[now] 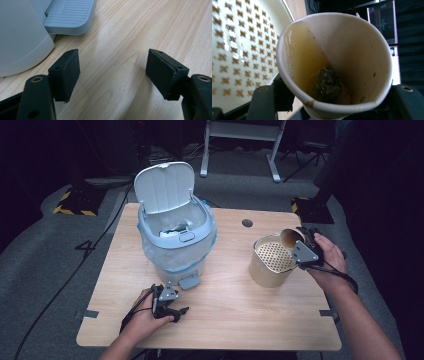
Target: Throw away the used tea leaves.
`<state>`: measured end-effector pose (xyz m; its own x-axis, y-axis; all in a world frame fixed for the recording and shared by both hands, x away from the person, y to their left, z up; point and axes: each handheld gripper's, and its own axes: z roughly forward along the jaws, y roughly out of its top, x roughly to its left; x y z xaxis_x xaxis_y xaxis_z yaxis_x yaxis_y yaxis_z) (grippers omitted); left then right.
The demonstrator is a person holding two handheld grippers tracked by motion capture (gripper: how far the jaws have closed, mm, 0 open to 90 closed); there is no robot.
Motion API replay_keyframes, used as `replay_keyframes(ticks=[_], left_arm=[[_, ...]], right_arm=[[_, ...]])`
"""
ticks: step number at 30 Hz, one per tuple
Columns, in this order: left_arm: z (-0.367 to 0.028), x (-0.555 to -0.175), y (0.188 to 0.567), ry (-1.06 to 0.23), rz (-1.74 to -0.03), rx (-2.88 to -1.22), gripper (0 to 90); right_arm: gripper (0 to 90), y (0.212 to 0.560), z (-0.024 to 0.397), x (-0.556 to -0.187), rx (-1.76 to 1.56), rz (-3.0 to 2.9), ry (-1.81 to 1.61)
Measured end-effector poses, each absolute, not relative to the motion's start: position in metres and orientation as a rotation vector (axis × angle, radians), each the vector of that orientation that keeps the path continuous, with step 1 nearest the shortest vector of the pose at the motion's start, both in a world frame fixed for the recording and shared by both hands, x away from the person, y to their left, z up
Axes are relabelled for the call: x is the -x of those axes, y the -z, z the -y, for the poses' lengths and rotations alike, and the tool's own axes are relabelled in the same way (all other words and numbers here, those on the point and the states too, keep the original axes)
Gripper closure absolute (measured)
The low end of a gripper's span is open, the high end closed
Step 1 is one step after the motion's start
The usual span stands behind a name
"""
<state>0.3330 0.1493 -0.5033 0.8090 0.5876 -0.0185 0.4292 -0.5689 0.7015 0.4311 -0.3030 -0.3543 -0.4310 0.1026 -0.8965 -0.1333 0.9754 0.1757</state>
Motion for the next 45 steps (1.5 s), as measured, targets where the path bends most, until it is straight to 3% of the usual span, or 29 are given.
replay_keyframes(ticks=[18,29,45], left_arm=[[-0.149,-0.333,0.503,-0.280,-0.744,-2.263,27.7],[-0.149,-0.333,0.503,-0.280,-0.744,-2.263,27.7],[-0.149,-0.333,0.503,-0.281,-0.744,-2.263,27.7]], right_arm=[[36.4,0.370,0.292,-0.424,0.289,-1.689,0.276],[37.1,0.393,0.277,-0.416,0.627,-1.337,0.692],[37.6,0.396,0.270,-0.414,0.695,-1.233,0.795]])
